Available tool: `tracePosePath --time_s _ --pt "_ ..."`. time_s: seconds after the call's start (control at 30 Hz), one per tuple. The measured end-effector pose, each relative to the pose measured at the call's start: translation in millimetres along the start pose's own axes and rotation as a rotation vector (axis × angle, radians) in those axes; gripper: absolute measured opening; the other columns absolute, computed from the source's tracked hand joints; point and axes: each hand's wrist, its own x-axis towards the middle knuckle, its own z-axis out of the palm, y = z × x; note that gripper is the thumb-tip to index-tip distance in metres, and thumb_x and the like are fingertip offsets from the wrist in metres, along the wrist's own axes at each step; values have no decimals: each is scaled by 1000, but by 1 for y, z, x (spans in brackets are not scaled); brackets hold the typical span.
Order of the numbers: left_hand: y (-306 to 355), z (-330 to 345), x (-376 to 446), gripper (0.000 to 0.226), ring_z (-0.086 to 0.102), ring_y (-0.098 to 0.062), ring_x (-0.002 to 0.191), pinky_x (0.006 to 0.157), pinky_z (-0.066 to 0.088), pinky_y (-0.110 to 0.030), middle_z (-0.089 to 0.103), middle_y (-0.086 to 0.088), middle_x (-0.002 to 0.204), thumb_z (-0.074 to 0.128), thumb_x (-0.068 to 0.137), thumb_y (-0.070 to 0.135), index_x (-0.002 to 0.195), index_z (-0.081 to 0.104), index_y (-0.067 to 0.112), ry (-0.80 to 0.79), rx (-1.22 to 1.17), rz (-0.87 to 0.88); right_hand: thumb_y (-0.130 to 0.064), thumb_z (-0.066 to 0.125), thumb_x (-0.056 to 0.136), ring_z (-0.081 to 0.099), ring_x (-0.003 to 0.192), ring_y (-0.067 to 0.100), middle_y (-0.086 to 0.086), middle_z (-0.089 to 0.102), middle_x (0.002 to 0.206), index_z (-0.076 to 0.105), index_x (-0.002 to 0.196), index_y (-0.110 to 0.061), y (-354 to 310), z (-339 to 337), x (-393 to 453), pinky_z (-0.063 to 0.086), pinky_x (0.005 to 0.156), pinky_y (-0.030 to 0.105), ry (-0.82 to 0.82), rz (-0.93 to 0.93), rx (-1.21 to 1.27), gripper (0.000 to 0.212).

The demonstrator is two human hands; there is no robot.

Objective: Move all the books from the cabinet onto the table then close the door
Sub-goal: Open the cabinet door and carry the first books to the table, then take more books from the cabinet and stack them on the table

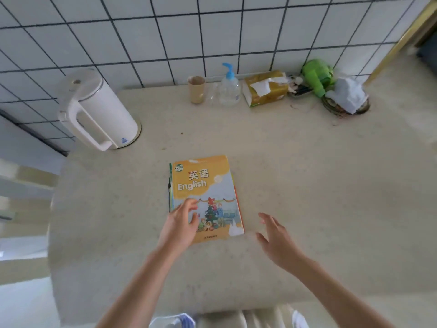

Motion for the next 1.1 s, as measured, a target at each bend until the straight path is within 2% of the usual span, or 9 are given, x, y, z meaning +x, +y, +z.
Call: tracePosePath --time_s 0.1,0.17,0.3,0.47,0.6,0.73,0.87,1.0,1.1 --pt "18 24 -14 25 62 3 98 92 53 -28 68 10 105 58 93 8 116 62 18 -193 -160 155 -16 54 92 52 122 24 10 55 130 41 138 -11 8 10 -28 37 102 27 139 34 78 48" --pt "26 38 -25 23 62 0 99 93 51 -27 67 5 103 57 94 8 115 61 18 -343 -181 211 -17 55 91 55 118 23 8 59 125 45 135 -13 11 22 -47 40 100 29 217 57 102 44" --pt "27 61 -50 24 66 -3 94 82 52 -23 70 10 93 58 91 9 108 63 25 -483 -113 368 -19 56 91 60 112 23 5 63 121 47 132 -14 21 54 -101 45 96 33 410 158 153 42" --pt "33 85 -98 22 67 -4 87 79 53 -21 70 12 86 57 90 8 102 65 24 -689 42 434 -22 53 93 58 111 18 -2 59 122 48 130 -18 40 104 -191 45 93 31 574 362 250 38" --pt "54 114 -158 24 65 1 76 72 48 -12 71 12 84 57 89 6 97 64 27 -856 95 555 -22 54 93 59 108 15 -4 62 118 49 131 -17 55 143 -273 45 90 26 702 553 277 39" --pt "66 147 -224 23 66 -4 76 79 51 -21 70 15 82 59 87 5 102 67 21 -1016 199 787 -24 53 94 61 108 15 -5 64 116 50 132 -17 64 180 -353 45 90 28 813 767 342 38" --pt "66 178 -296 27 63 -3 70 77 54 -27 71 11 82 60 83 -1 102 69 15 -1136 255 954 -24 54 93 62 107 18 -1 66 114 52 130 -15 68 232 -434 47 91 33 923 963 467 37" --pt "57 209 -393 30 65 -1 74 73 52 -22 69 17 77 60 83 -2 97 67 24 -1304 282 1037 -23 54 93 61 108 18 0 65 115 52 128 -14 70 295 -532 48 90 33 1048 1175 600 36" --pt "48 231 -470 36 63 6 72 69 46 -12 70 18 76 61 83 -3 93 62 31 -1393 293 1036 -21 53 94 59 109 18 1 63 119 52 128 -13 71 340 -603 46 91 30 1113 1283 634 35"
